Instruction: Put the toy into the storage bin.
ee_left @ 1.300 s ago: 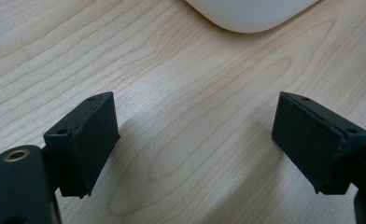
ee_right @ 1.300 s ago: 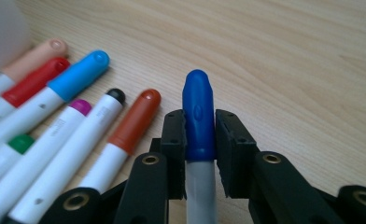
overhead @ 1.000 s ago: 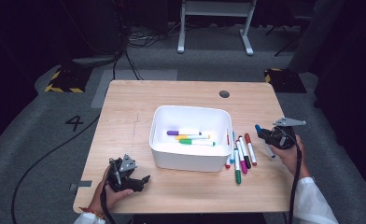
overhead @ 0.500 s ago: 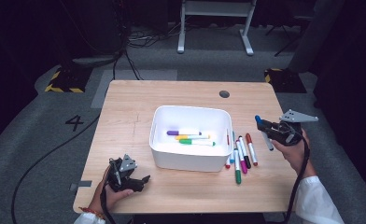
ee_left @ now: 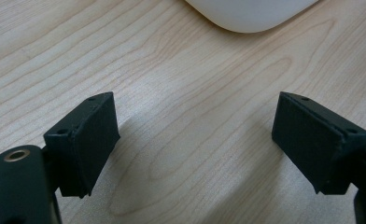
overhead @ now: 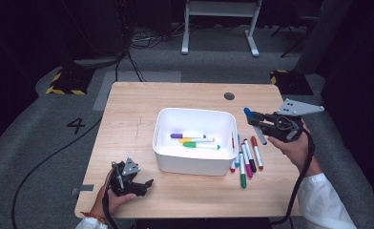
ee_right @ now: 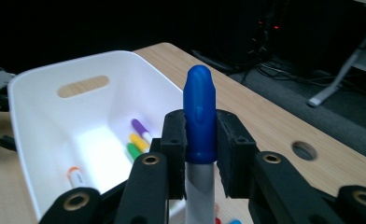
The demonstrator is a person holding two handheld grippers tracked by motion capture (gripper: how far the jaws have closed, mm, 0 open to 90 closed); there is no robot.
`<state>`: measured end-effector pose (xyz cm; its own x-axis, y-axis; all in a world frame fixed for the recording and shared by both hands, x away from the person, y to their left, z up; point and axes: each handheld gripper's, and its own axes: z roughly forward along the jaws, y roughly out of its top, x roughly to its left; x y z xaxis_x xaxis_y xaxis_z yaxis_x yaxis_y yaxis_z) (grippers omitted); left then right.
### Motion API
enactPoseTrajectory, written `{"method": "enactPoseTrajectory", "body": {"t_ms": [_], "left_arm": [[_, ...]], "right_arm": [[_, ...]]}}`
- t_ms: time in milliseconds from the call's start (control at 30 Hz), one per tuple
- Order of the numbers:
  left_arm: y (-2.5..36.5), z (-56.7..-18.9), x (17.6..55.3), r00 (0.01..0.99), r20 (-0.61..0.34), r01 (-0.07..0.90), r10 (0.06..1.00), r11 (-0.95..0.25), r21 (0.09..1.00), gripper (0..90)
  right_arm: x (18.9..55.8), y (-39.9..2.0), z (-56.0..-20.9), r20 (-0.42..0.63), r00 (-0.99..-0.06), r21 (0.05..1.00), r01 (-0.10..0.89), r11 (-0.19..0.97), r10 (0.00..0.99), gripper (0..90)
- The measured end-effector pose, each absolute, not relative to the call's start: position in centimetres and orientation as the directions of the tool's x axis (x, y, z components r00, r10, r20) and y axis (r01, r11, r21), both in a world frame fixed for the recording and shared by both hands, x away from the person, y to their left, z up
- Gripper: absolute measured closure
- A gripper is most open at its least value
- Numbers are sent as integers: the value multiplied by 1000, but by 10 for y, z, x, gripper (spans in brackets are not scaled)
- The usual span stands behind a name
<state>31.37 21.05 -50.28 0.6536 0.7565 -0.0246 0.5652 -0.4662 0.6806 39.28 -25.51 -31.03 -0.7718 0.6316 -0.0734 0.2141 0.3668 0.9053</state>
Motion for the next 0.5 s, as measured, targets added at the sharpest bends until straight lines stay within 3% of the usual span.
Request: {"method": "enactPoseTrajectory", "body": {"t_ms": [500], "left_arm": [[210, -503, 314, 655, -23, 563, 755, -468, 681, 148]], "right_arm": [[390, -187, -286, -84, -856, 898, 157, 411, 510, 749]]}}
